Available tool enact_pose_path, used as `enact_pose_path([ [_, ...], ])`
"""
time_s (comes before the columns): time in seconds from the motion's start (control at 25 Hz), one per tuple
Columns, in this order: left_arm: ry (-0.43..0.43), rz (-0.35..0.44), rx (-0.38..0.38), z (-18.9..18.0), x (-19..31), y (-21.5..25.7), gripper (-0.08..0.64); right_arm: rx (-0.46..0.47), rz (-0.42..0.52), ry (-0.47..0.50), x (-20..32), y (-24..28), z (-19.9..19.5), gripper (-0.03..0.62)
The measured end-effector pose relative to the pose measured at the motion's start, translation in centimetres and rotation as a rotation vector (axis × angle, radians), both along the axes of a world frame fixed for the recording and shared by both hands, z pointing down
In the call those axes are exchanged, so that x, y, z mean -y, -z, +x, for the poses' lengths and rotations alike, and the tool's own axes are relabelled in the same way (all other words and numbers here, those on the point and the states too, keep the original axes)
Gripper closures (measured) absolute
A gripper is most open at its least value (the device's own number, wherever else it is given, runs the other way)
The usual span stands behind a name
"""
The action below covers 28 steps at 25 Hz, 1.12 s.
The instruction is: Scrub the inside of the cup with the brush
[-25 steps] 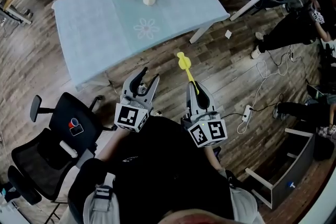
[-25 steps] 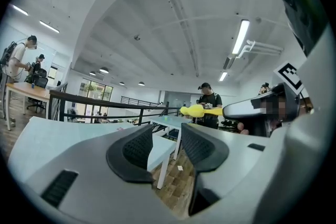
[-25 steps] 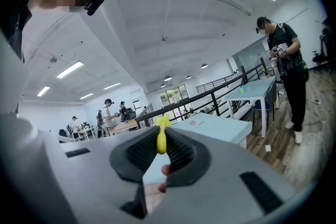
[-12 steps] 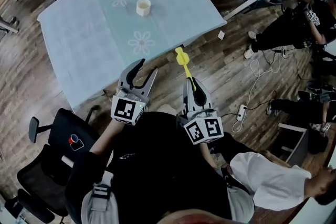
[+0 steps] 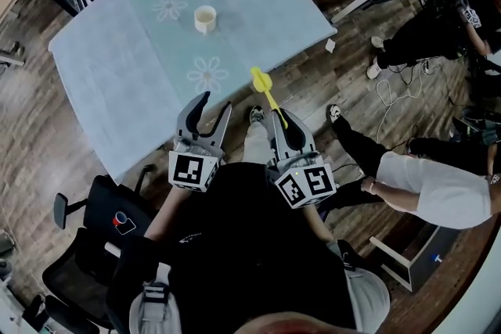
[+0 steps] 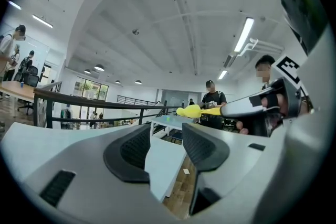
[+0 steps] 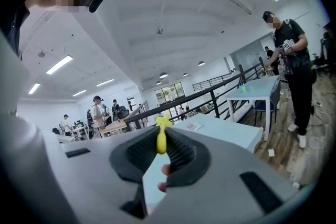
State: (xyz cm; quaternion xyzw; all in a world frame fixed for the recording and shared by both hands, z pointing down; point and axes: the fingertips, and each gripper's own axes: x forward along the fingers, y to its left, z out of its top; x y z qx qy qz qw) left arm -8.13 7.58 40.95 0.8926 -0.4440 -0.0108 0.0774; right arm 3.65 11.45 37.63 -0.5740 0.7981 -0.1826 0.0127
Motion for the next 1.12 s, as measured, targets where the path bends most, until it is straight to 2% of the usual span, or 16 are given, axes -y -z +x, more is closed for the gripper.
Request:
enact_pose_path([
  [0.2,0.067,-0.005,0.015,2.3,3.1,-0.2,0.383,0.009,0.010,0.082,4.4,0.0,2.1,0.554],
  [0.48,0.231,0.033,0.044,6.0,9.2,0.9,0.400,0.011,0.005,0.215,11.9,-0.1,7.4,0.553],
  [0.72,0.402,0.024,0.069,8.4,11.4,0.0,0.517,0.028,-0.010,0.306,16.9,-0.7,11.2,0.554],
  [0.92,0.527,0.023,0.066,8.5,12.6,0.2,0.546,0.045,-0.011,0.379,20.2,-0.9,11.7,0.554],
  [1.12,0.584,-0.014,0.069,6.9,13.4,-1.4,0.548,0.056,-0.054,0.438,21.6,-2.0,10.7,0.554],
])
